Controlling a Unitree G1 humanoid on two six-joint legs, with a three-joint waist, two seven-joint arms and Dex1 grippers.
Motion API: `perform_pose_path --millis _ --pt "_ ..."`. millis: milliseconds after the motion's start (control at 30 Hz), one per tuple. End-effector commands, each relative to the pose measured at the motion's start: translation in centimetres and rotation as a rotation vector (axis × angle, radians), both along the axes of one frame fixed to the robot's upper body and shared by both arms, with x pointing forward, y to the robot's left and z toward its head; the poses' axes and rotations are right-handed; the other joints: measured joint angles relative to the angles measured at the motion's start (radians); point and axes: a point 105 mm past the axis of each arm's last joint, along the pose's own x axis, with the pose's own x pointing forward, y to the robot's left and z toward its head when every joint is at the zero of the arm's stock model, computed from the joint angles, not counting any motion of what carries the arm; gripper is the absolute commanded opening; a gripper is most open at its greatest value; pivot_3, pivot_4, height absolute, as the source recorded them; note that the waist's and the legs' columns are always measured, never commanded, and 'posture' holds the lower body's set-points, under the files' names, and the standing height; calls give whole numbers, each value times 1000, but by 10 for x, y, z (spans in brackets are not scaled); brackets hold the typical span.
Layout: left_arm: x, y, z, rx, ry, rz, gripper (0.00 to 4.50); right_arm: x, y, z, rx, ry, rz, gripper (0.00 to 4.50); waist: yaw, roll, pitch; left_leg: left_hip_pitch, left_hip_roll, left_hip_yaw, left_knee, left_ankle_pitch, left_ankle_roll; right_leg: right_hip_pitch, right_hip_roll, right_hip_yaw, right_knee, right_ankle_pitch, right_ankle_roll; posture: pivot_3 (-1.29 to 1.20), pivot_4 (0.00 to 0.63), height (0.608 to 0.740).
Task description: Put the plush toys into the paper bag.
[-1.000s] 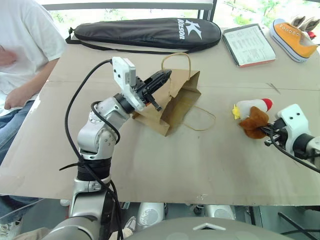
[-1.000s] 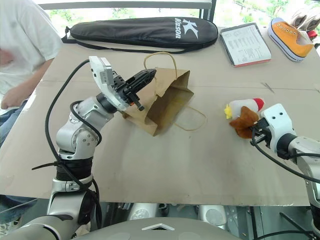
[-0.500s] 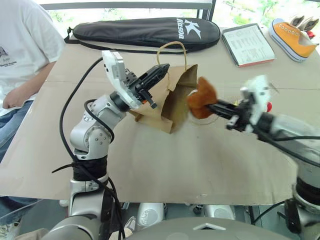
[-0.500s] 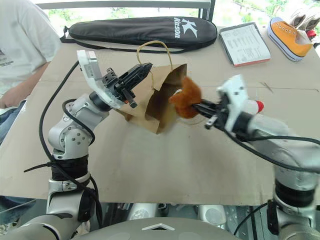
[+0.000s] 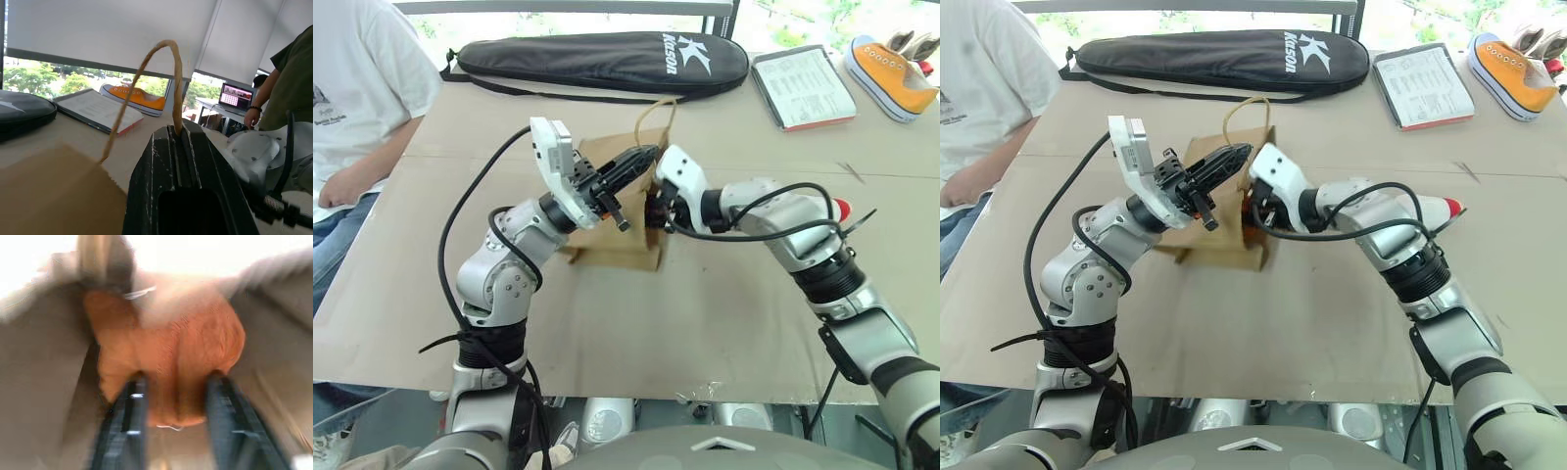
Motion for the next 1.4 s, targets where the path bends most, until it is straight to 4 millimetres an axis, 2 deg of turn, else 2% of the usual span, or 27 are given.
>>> perform_pose_path --millis 33,233,400,433,500,533,600,700,800,833,867,1000,1067,1133,1200,1267,1400 --pt "-6 7 10 -8 -63 36 0 2 -20 32 80 -108 -31 2602 1 0 0 0 0 0 0 0 0 0 -1 0 0 0 0 0 150 740" --pt "-3 16 6 -3 -61 82 0 -30 -81 68 124 -210 -125 2602 18 0 0 0 -1 -3 1 -1 1 1 -3 -3 0 0 1 0 150 740" --pt "-2 16 6 6 -71 76 0 -33 -146 80 48 -299 -374 2602 19 0 0 1 -1 -3 1 -1 1 2 -3 -3 0 -1 1 0 150 740" --pt "-1 15 7 6 -74 73 0 -31 -168 70 -46 -311 -451 2602 20 0 0 1 -2 -3 1 -1 1 2 -2 -3 0 -1 1 0 150 740" --pt "1 12 7 4 -76 60 0 -25 -217 35 -306 -294 -584 2602 24 0 0 1 -3 -3 1 -1 1 3 -2 -2 0 -1 1 0 150 740" --pt "2 10 7 8 -76 51 0 -22 -233 21 -403 -278 -625 2602 26 0 0 0 -3 -3 1 -1 1 3 -3 -3 -1 -1 1 0 150 740" --pt "1 7 6 18 -82 35 0 -13 -248 4 -457 -236 -688 2602 21 -1 0 1 -4 -3 2 -1 2 4 -3 -2 -1 -1 2 0 150 740" --pt "1 6 7 37 -97 25 0 -6 -255 -14 -491 -196 -703 1811 -3 0 0 3 -4 0 3 -1 2 3 0 3 1 -1 2 0 150 740" --pt "3 11 9 37 -103 37 0 -6 -251 -14 -489 -209 -684 465 -5 0 0 3 -1 -2 3 -1 2 3 2 3 2 -1 2 0 150 740" --pt "3 12 9 37 -103 40 0 -6 -250 -13 -486 -213 -683 244 -5 0 0 3 -1 -3 3 -1 2 3 2 3 1 -1 2 0 150 740" --pt "3 13 9 36 -102 42 0 -7 -249 -13 -483 -215 -676 100 -4 0 0 2 -1 -3 3 -1 2 3 2 3 1 -1 2 0 150 740" --pt "-1 13 8 19 -94 35 0 -9 -247 -5 -435 -232 -678 100 -2 0 0 2 -2 -2 5 -1 2 4 1 3 1 -1 2 0 150 740" --pt "-7 14 12 -25 -77 -15 0 -13 -224 19 -286 -293 -590 100 -4 0 0 1 -2 -3 5 -1 2 4 1 3 1 -1 2 0 150 740" --pt "-16 16 17 -49 -82 -78 0 -25 -190 46 -127 -356 -455 100 -4 0 0 1 -1 -3 5 -1 2 3 1 3 1 -1 2 0 150 740" --pt "-19 16 21 -37 -102 -117 0 -30 -156 67 -44 -468 -332 100 -9 1 0 2 0 -4 5 -1 2 3 3 3 2 -1 2 0 150 740" --pt "-18 15 25 -28 -113 -140 0 -30 -134 68 -64 -538 -234 100 -6 2 1 2 0 -4 5 -1 2 3 3 3 2 -1 2 0 150 740" --pt "-15 8 33 -12 -137 -174 0 -26 -90 52 -108 -593 -25 100 6 0 0 1 -2 -5 6 -1 2 5 2 1 0 -1 2 0 150 740"
